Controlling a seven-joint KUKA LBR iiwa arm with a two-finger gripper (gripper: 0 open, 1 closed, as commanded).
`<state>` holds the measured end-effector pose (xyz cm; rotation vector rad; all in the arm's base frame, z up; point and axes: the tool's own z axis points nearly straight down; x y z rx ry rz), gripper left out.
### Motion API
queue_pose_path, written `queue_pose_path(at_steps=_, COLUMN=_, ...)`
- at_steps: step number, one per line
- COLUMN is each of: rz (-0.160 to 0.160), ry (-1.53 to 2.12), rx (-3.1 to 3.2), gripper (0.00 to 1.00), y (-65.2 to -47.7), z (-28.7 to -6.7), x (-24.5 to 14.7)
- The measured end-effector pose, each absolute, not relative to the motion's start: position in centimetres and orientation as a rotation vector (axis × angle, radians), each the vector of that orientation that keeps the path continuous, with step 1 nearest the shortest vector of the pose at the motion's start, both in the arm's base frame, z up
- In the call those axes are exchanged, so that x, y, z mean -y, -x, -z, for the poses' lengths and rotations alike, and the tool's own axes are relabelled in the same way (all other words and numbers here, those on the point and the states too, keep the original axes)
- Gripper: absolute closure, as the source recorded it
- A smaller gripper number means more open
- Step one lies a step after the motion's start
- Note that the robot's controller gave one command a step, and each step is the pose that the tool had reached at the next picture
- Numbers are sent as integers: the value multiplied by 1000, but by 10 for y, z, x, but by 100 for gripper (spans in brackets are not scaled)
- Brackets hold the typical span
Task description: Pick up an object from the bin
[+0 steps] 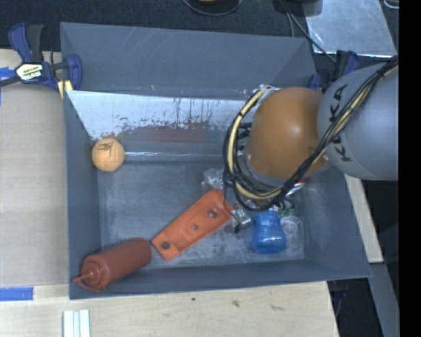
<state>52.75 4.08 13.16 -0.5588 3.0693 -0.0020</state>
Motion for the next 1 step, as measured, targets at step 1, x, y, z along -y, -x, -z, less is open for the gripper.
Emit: queue_pose_path(at_steps=1, rz=-14, ry=191, rx=-3126, gripper=100, y=-515, z=-81, x=-90)
